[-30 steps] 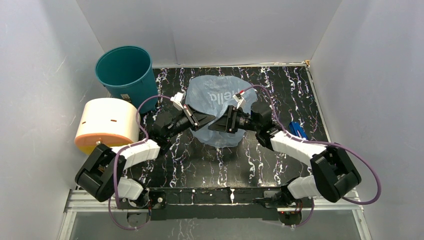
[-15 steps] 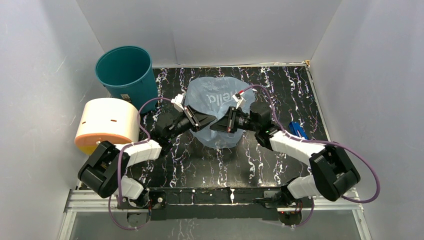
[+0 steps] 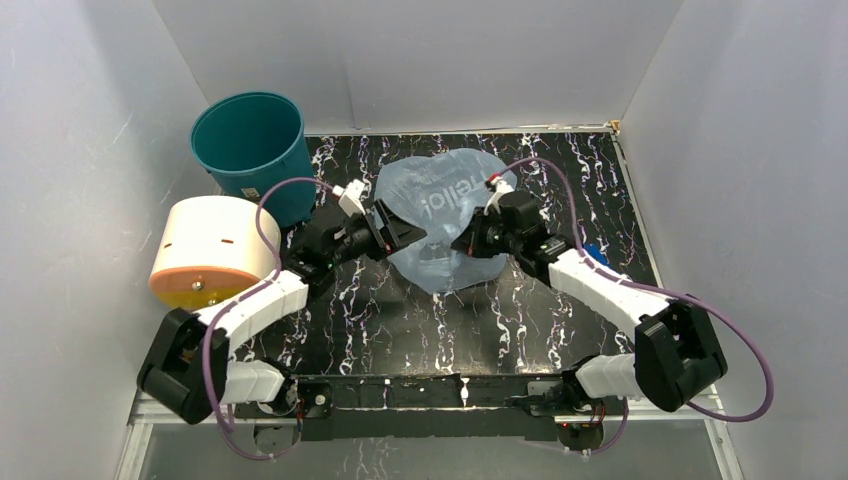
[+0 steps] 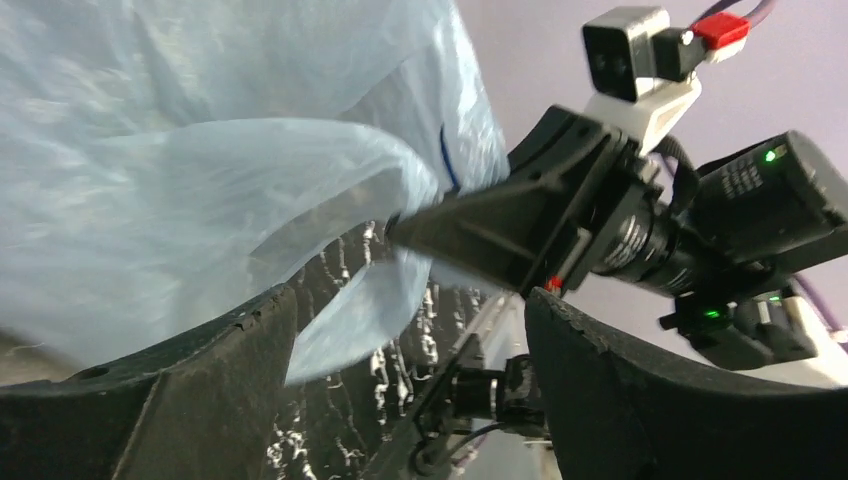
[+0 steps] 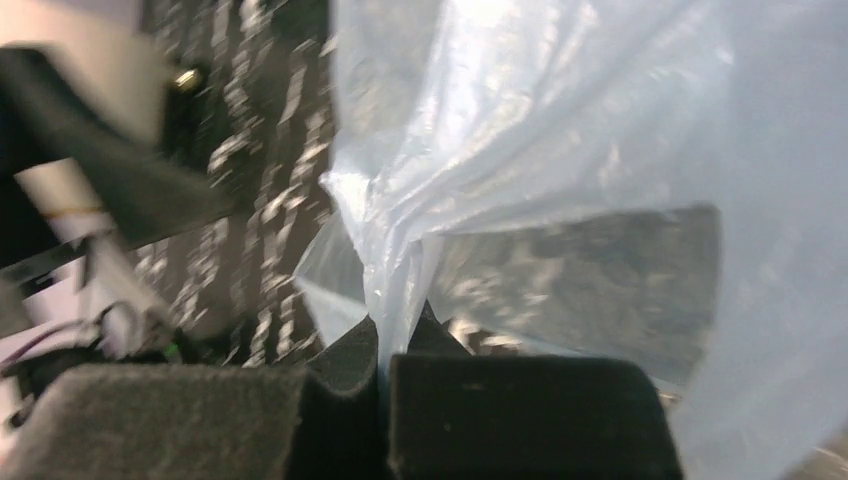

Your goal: Put the trash bags into the trash bin

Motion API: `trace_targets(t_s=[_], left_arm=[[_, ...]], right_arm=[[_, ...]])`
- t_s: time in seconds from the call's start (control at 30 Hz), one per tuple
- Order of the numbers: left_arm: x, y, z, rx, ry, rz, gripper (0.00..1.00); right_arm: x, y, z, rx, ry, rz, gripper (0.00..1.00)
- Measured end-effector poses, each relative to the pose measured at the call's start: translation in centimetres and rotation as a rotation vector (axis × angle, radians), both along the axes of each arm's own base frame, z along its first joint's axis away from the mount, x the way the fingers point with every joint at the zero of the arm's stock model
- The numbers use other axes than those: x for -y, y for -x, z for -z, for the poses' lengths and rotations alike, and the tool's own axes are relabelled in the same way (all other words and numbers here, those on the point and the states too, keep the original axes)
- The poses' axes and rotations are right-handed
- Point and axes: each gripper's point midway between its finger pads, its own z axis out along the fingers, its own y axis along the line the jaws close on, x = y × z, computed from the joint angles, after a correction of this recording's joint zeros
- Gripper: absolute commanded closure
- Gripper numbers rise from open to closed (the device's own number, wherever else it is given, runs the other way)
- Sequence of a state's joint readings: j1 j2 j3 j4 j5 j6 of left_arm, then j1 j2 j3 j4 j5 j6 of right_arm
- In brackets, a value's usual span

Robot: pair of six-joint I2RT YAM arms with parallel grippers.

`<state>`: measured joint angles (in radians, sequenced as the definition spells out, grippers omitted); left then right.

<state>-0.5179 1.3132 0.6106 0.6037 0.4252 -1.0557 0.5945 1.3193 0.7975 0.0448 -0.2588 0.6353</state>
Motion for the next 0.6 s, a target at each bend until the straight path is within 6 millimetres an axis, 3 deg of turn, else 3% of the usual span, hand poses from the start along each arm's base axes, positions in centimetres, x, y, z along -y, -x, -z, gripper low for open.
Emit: trace_targets(t_s=[0.1, 0.17, 0.3, 0.37, 0.47, 0.53, 0.6], left_arm=[[-1.1, -0.1, -1.0, 0.059, -0.137, -0.008, 0.15], [-2.0, -0.3, -1.8, 0.103, -0.233, -0.015, 0.14], [-3.9, -1.8, -3.6, 0.182, -0.453, -0.028, 0.1], [-4.9, -2.7, -4.5, 0.217, -0.548, -0.044, 0.09], [-6.8, -4.6, -5.9, 0.253, -0.691, -0.078, 0.08], [-8.5, -6.4, -7.0, 0.264, -0.778, -0.115, 0.08], [-10.4, -8.3, -8.1, 0.27, -0.85, -0.159, 0.07]], right_arm=[[3.9, -2.8, 0.0, 0.05, 0.129, 0.131, 1.0], [7.5, -5.1, -0.8, 0.078, 0.213, 0.244, 1.0], [13.4, -8.4, -5.4, 0.212, 0.319, 0.434, 1.0], [14.4, -8.0, -8.2, 0.302, 0.312, 0.456, 1.0], [14.2, -6.9, -11.1, 0.384, 0.265, 0.434, 1.0], [13.8, -6.5, -11.1, 0.385, 0.248, 0.416, 1.0], [13.5, -6.0, -9.4, 0.342, 0.25, 0.395, 1.0]])
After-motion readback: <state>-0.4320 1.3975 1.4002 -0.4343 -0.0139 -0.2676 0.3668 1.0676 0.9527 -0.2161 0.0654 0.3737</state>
